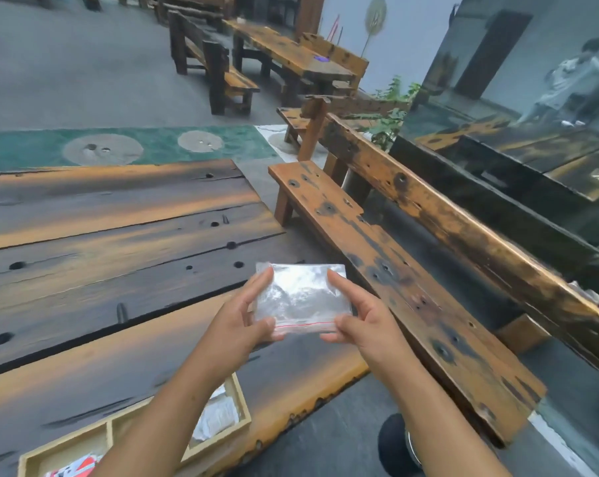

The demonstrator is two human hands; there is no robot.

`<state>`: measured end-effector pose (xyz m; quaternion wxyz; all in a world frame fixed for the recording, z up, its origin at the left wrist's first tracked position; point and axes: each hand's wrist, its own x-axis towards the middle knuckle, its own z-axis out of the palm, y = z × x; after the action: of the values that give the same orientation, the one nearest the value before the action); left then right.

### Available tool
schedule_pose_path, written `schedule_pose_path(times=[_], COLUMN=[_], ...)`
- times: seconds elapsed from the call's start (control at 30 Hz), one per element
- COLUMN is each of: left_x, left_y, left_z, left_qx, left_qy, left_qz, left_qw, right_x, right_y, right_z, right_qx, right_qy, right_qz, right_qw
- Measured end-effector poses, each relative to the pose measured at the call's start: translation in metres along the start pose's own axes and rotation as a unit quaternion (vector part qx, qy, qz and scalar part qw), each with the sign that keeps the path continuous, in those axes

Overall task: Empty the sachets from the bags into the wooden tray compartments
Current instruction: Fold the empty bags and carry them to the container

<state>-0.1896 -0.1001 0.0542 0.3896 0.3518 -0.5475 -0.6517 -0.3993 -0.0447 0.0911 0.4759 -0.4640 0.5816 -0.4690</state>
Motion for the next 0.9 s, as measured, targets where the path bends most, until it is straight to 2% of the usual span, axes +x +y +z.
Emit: schedule_pose_path(times=[0.2,0.43,0.7,0.9], left_x=[0.023,0.054,0.084,0.099], left_y=[-0.017,-0.024,-0.045,-0.061], left_z=[0.047,0.152,0.304,0.384], left_qx=[0.041,0.091,0.137,0.168], left_qy=[-0.094,-0.155,-0.249,-0.328], left_qz=[-0.036,-0.035,-0.052,-0.069], left_qw=[0.994,0.983,0.957,0.927], right_x=[-0.033,-0.070,-0.126,-0.161], right_y=[0.022,0.044,0.083,0.113], right_z=[-0.041,-0.136,-0.263,-0.318], right_qx=[-0.015,0.028,0.098,0.166], right_qy=[0.080,0.153,0.269,0.339], right_qz=[0.014,0.044,0.066,0.079], right_qw=[0.997,0.987,0.956,0.923])
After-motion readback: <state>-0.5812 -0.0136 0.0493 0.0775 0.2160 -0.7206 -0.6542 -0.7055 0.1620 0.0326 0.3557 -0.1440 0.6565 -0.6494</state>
